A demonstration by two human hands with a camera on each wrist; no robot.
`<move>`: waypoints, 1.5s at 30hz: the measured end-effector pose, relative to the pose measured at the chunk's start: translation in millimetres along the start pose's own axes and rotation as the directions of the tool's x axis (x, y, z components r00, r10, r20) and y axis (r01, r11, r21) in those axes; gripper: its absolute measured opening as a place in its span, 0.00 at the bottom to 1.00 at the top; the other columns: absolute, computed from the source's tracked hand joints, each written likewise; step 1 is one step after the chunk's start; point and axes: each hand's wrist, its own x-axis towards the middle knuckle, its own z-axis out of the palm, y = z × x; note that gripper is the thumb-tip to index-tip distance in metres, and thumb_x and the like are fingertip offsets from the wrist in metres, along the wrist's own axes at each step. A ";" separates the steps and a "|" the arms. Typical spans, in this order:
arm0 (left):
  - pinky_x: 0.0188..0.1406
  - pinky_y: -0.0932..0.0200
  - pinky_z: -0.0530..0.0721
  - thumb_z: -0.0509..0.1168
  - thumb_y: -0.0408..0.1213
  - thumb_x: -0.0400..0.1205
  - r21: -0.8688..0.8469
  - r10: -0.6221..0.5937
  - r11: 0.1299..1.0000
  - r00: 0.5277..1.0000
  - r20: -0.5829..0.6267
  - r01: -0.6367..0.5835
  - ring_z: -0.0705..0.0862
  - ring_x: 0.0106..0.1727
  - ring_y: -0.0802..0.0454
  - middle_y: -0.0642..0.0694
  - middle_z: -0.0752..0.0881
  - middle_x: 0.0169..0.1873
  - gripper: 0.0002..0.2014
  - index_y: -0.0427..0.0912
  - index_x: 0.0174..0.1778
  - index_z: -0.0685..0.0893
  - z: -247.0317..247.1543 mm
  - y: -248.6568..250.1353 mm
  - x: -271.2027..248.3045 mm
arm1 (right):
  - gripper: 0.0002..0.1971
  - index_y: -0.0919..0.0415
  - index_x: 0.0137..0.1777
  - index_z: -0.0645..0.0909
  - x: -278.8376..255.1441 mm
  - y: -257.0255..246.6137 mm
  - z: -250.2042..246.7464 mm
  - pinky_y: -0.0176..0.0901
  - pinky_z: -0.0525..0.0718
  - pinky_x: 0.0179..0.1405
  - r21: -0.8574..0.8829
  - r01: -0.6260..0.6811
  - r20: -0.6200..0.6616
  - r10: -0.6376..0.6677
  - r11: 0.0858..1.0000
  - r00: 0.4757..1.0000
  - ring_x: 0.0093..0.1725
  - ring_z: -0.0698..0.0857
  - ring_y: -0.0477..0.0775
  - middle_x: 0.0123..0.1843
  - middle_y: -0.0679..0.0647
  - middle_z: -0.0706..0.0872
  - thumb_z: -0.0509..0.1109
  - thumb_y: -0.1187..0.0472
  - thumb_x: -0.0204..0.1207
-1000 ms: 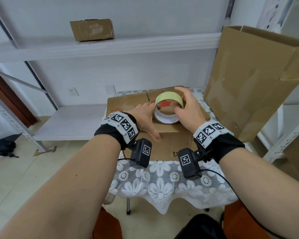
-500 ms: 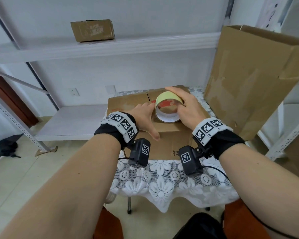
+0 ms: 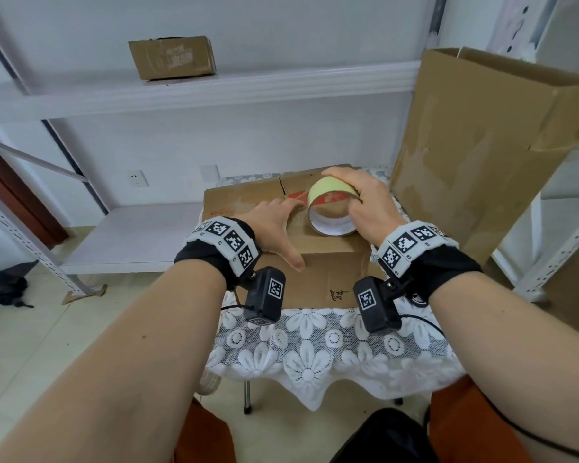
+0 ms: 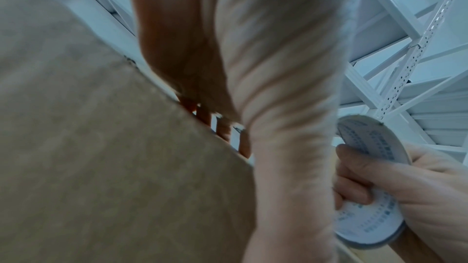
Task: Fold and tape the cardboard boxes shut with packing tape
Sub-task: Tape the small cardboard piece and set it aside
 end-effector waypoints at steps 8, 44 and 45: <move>0.73 0.46 0.68 0.83 0.52 0.62 -0.005 0.015 1.000 1.000 -0.009 -0.015 0.65 0.76 0.47 0.48 0.67 0.76 0.57 0.51 0.83 0.56 1.1 -0.3 -0.1 | 0.33 0.52 0.68 0.80 2.9 -0.7 -19.8 0.44 0.73 0.66 -0.071 0.011 0.104 -0.003 0.997 0.995 0.64 0.77 0.55 0.62 0.58 0.81 0.55 0.81 0.70; 0.77 0.22 0.51 0.80 0.61 0.60 0.113 -0.044 0.993 0.999 0.011 0.043 0.60 0.80 0.40 0.47 0.64 0.78 0.60 0.51 0.83 0.53 8.3 28.3 9.8 | 0.30 0.54 0.63 0.84 -4.2 -1.5 -15.2 0.33 0.80 0.61 0.231 -0.097 -0.051 0.111 0.968 0.992 0.63 0.81 0.47 0.60 0.49 0.85 0.57 0.82 0.70; 0.77 0.22 0.50 0.80 0.61 0.60 0.108 -0.041 0.993 0.999 0.010 0.040 0.60 0.80 0.40 0.47 0.64 0.78 0.61 0.52 0.84 0.52 8.5 28.3 10.0 | 0.30 0.55 0.63 0.84 -5.0 0.1 -20.8 0.27 0.79 0.59 0.220 -0.100 -0.047 0.113 0.970 0.992 0.63 0.81 0.48 0.59 0.50 0.85 0.56 0.83 0.69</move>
